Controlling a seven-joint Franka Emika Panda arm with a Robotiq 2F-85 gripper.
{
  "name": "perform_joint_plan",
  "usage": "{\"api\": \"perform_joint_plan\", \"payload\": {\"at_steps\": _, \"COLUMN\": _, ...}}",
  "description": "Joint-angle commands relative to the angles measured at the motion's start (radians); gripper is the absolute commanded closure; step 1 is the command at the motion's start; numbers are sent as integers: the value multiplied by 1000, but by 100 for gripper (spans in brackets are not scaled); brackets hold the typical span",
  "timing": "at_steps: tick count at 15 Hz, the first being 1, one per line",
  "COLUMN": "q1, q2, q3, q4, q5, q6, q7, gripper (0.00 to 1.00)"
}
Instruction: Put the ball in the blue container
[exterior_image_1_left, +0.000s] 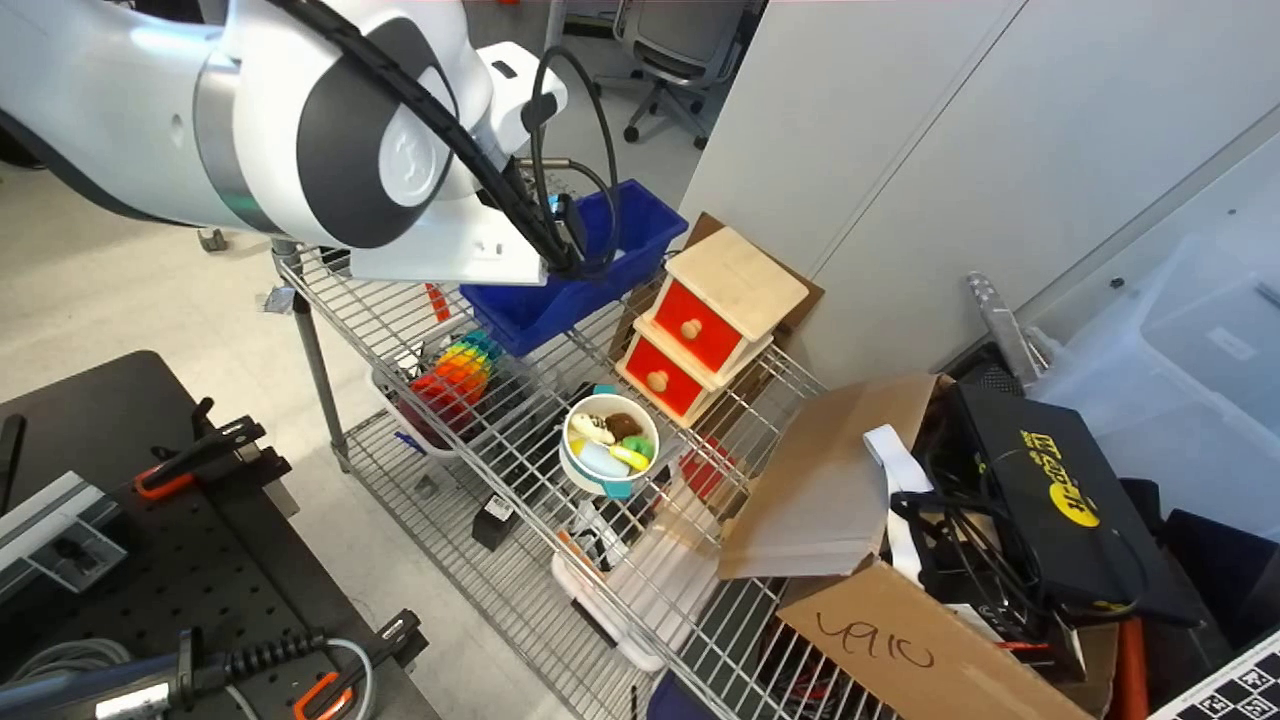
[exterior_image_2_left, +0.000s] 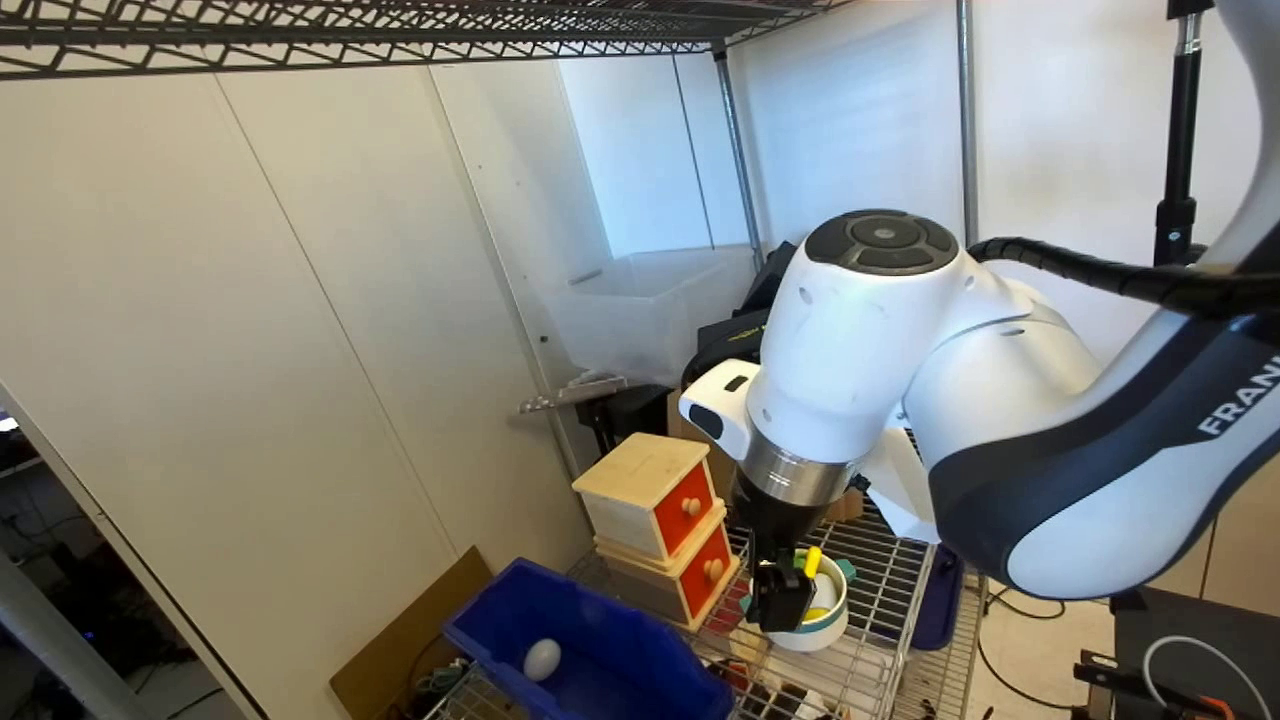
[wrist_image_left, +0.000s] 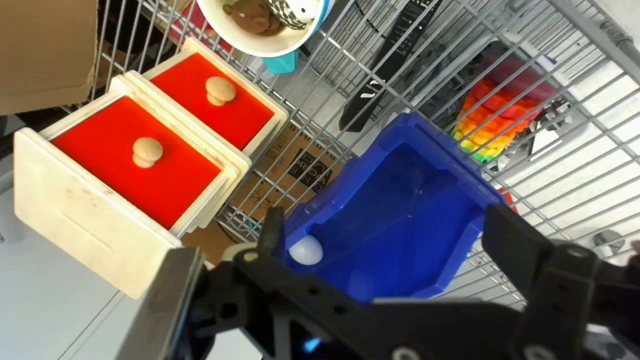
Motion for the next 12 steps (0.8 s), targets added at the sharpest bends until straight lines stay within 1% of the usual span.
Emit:
{"api": "perform_joint_plan", "payload": {"at_steps": 1, "q1": 59, "q2": -36, "q3": -90, "q4": 3, "q5": -141, "q6": -7, "q7": 242, "gripper": 0}}
{"api": "perform_joint_plan", "payload": {"at_steps": 5, "q1": 92, "q2": -45, "q3": -138, "q4": 13, "q5": -306, "q6": -28, "q7": 474, "gripper": 0}}
{"api": "perform_joint_plan", "payload": {"at_steps": 7, "q1": 99, "q2": -47, "q3": -146, "q4": 13, "q5": -368, "q6": -37, "q7": 558, "gripper": 0}}
{"api": "perform_joint_plan", "payload": {"at_steps": 8, "q1": 101, "q2": -45, "q3": -148, "q4": 14, "q5": -397, "q6": -36, "q7": 592, "gripper": 0}}
{"api": "perform_joint_plan", "payload": {"at_steps": 12, "q1": 93, "q2": -50, "q3": -143, "q4": 1, "q5": -450, "q6": -21, "q7": 661, "gripper": 0}}
